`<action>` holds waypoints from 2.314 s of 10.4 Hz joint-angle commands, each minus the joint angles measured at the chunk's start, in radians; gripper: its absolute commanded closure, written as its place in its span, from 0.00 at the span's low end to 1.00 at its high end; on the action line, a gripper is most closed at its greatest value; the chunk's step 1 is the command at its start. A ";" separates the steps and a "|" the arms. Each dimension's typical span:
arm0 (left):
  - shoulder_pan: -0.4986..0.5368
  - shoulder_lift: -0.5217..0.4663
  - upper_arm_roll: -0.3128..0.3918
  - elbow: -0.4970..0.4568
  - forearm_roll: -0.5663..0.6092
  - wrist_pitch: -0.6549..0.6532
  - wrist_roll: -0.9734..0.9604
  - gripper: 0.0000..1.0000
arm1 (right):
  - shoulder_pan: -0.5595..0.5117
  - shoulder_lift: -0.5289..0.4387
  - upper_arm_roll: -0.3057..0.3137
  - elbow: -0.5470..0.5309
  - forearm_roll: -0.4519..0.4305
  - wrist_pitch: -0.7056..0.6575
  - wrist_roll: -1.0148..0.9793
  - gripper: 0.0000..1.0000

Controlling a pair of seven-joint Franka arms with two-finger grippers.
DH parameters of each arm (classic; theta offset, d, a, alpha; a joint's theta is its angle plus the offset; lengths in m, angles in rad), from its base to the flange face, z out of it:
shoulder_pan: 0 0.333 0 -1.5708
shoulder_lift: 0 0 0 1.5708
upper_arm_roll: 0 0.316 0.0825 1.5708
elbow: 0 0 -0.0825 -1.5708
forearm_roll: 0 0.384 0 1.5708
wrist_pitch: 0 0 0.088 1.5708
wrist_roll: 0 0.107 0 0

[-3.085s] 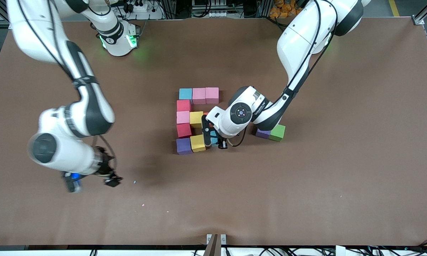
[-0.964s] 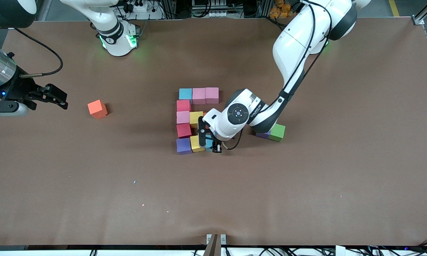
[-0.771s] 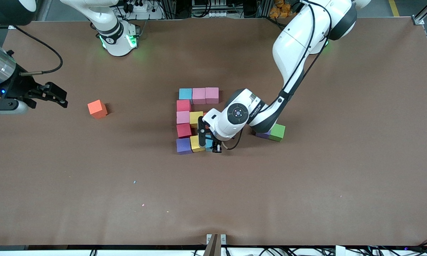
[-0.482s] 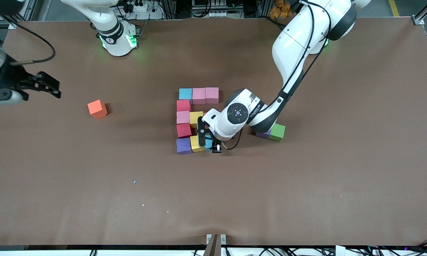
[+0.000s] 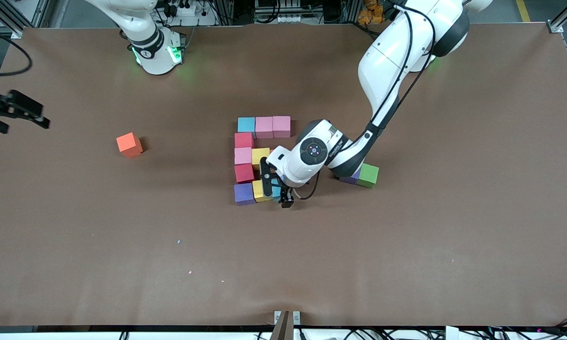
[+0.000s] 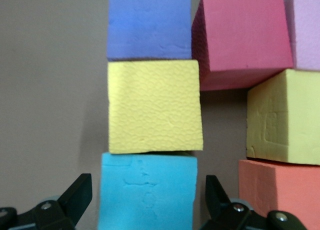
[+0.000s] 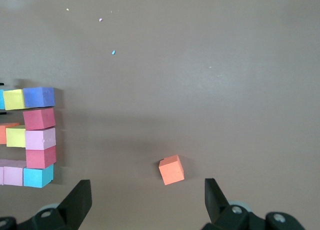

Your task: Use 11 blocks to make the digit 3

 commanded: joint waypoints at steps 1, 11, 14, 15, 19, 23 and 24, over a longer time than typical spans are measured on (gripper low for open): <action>0.000 -0.045 -0.001 -0.005 0.010 -0.069 -0.023 0.00 | -0.012 -0.035 0.015 -0.062 0.022 0.009 -0.026 0.00; 0.121 -0.219 -0.004 -0.003 0.007 -0.445 -0.116 0.00 | 0.000 -0.040 0.014 -0.085 -0.116 0.072 0.092 0.00; 0.206 -0.252 -0.004 -0.005 -0.002 -0.467 -0.180 0.00 | -0.010 -0.037 0.014 -0.062 -0.105 0.017 0.081 0.00; 0.215 -0.273 -0.004 -0.005 -0.003 -0.473 -0.253 0.00 | 0.005 -0.024 0.023 -0.041 -0.103 0.023 0.084 0.00; 0.241 -0.344 -0.003 -0.005 -0.003 -0.609 -0.588 0.00 | 0.032 -0.017 0.000 -0.022 -0.064 -0.016 0.096 0.00; 0.259 -0.422 0.003 -0.006 -0.003 -0.704 -0.911 0.00 | 0.215 -0.018 -0.242 -0.019 -0.039 -0.038 0.093 0.00; 0.246 -0.471 0.040 -0.032 -0.006 -0.706 -0.993 0.00 | 0.214 -0.017 -0.223 -0.019 -0.039 -0.026 0.095 0.00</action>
